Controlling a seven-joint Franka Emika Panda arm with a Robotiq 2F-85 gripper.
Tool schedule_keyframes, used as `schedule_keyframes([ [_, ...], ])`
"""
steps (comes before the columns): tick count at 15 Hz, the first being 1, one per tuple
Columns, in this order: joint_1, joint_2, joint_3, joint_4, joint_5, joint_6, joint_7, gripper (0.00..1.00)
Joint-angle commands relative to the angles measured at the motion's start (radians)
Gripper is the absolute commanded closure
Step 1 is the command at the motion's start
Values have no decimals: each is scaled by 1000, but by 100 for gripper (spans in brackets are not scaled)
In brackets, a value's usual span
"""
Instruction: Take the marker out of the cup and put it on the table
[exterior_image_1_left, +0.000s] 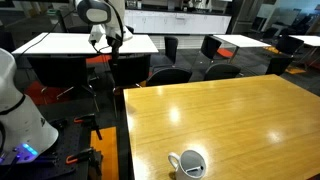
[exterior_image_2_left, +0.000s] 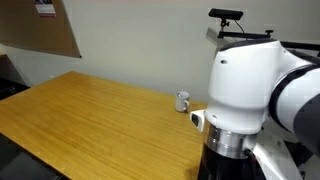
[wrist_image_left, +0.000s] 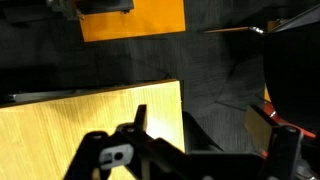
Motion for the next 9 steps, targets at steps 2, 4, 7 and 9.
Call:
schedule_keyframes([
  [2,0,0,-1,1,-1,-2,0,0],
  [4,0,0,-1,1,-1,-2,0,0],
  [7,-6,-1,4,1,-16,24,12,0],
  [9,-16,-8,5,1,-30,57,26,0],
])
